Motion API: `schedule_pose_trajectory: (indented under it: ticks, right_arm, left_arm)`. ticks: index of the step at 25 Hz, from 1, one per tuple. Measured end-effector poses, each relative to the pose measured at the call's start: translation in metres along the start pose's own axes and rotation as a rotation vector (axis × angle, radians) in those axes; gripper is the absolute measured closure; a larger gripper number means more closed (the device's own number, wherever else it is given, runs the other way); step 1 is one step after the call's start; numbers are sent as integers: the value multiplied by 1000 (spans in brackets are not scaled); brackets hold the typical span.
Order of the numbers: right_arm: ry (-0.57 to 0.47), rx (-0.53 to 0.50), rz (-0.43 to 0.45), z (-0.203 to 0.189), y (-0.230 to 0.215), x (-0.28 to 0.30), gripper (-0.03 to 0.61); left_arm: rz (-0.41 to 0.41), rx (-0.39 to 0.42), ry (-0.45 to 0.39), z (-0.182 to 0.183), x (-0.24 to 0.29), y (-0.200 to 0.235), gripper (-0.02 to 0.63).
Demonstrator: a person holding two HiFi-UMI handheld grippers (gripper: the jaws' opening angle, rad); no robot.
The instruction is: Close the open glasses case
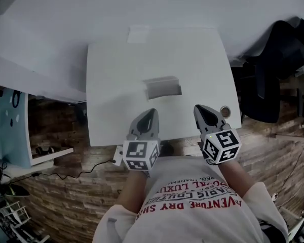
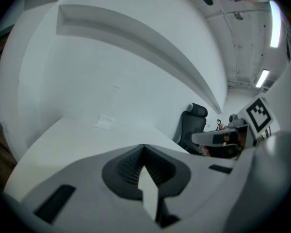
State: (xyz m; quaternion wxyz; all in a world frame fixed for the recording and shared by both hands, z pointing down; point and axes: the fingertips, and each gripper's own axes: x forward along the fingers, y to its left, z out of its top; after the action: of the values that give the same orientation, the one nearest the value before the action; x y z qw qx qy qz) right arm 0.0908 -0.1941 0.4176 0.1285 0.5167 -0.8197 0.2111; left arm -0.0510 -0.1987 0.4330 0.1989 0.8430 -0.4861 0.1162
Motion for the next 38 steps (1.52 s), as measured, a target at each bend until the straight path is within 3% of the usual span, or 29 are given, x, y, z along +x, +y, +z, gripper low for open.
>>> schedule_pose_trajectory:
  ticks: [9,18,27,38]
  right_arm:
    - [69,46,2,-7,-9,77,566]
    - [191,20,66,-26,-31,113,566]
    - [223,-23,120,-24,-51,154,566]
    - [293,-24,166,-33,-50,196,566]
  left_arm:
    - [28,-31,130,-29,48,61,615]
    - [74,-108,273,-85,80,71,615]
    - [98,-136,336,-108,112,69,615]
    - [113,-150,349,-109,116,74,615]
